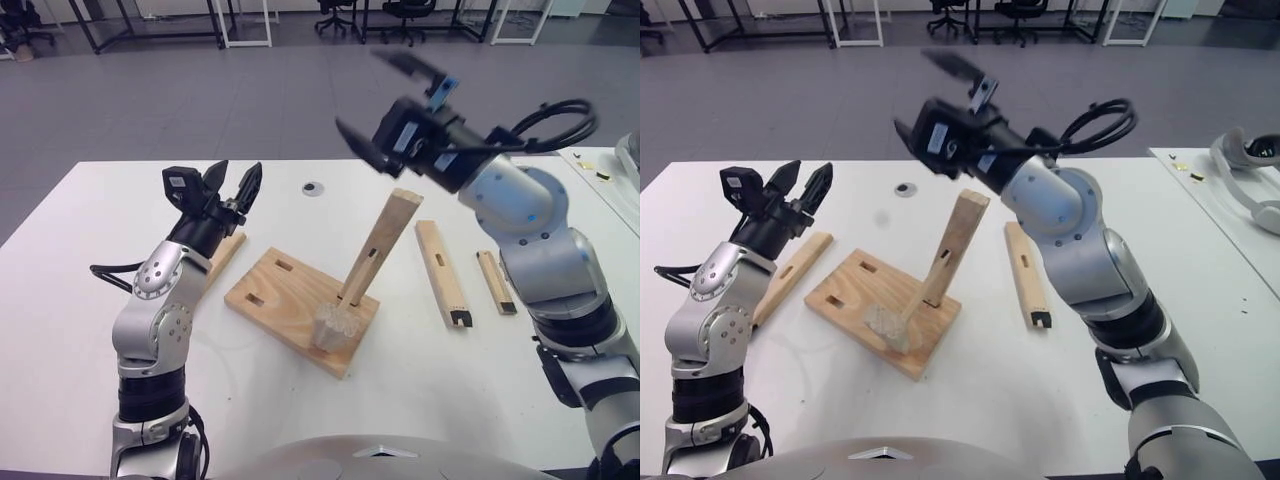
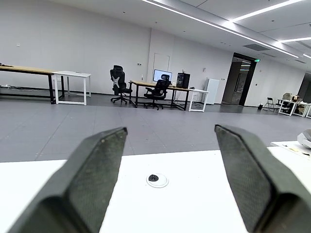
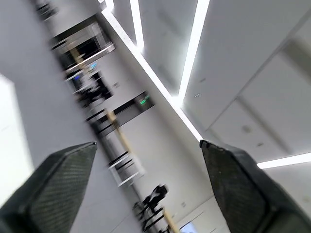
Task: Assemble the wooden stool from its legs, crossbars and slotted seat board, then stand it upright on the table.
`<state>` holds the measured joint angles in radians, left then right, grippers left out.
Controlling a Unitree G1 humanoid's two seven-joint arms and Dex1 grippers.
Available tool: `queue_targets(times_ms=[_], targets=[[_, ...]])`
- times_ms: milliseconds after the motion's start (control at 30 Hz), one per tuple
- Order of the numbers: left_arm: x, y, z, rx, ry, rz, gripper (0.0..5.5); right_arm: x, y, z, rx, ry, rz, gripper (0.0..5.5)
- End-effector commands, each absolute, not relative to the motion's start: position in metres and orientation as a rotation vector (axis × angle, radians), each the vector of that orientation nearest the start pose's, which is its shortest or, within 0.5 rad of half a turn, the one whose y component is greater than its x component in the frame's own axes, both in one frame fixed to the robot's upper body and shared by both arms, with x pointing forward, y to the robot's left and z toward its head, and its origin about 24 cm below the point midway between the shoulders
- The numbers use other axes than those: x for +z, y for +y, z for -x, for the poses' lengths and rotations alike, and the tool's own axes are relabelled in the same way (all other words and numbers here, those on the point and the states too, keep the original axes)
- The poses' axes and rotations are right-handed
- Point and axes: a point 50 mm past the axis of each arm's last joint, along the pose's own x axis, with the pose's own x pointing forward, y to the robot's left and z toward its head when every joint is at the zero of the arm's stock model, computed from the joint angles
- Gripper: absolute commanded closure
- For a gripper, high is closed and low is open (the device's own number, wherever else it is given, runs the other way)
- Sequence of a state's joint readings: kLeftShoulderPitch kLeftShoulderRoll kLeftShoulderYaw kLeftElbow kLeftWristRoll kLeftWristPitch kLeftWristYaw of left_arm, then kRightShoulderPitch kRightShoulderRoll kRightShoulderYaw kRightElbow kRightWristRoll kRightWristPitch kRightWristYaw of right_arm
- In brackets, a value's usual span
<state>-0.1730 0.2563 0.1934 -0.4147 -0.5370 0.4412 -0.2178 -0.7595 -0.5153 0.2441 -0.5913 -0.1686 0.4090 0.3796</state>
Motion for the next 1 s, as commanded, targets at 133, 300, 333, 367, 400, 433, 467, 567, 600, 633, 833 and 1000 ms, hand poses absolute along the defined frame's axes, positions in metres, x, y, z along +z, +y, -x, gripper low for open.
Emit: queue_targets(times_ms=[133, 300, 333, 367, 400, 433, 467, 567, 600, 633, 833, 1000], targets=[[0.153, 0.189, -0.254, -0.268, -0.21, 0.198, 2.16, 0.258, -0.12, -0.221, 0.468, -0.709, 0.828, 1.55], [0.15, 0.19, -0.253, -0.271, -0.194, 0.195, 2.16, 0.216, -0.132, -0.204, 0.481, -0.673, 0.864, 1.55], [0.15, 0.19, -0.254, -0.278, -0.192, 0.193, 2.16, 0.209, -0.131, -0.201, 0.492, -0.677, 0.866, 1.55], [0.15, 0.19, -0.254, -0.285, -0.19, 0.192, 2.16, 0.205, -0.129, -0.198, 0.503, -0.684, 0.868, 1.55], [0.15, 0.19, -0.254, -0.288, -0.187, 0.19, 2.16, 0.199, -0.128, -0.195, 0.527, -0.691, 0.868, 1.55], [0.15, 0.19, -0.253, -0.289, -0.185, 0.189, 2.16, 0.192, -0.127, -0.193, 0.554, -0.686, 0.867, 1.55], [0.15, 0.19, -0.253, -0.29, -0.183, 0.188, 2.16, 0.184, -0.127, -0.191, 0.584, -0.669, 0.862, 1.55], [0.15, 0.188, -0.254, -0.297, -0.179, 0.189, 2.16, 0.152, -0.124, -0.195, 0.734, -0.447, 0.872, 1.55], [0.15, 0.187, -0.255, -0.303, -0.177, 0.191, 2.16, 0.143, -0.124, -0.197, 0.774, -0.348, 0.871, 1.55], [0.15, 0.186, -0.255, -0.305, -0.177, 0.192, 2.16, 0.139, -0.124, -0.199, 0.798, -0.29, 0.869, 1.55], [0.15, 0.185, -0.253, -0.289, -0.177, 0.198, 2.16, 0.152, -0.124, -0.208, 0.795, -0.223, 0.829, 1.55], [0.148, 0.184, -0.253, -0.28, -0.181, 0.207, 2.16, 0.179, -0.12, -0.215, 0.718, -0.41, 0.821, 1.55]])
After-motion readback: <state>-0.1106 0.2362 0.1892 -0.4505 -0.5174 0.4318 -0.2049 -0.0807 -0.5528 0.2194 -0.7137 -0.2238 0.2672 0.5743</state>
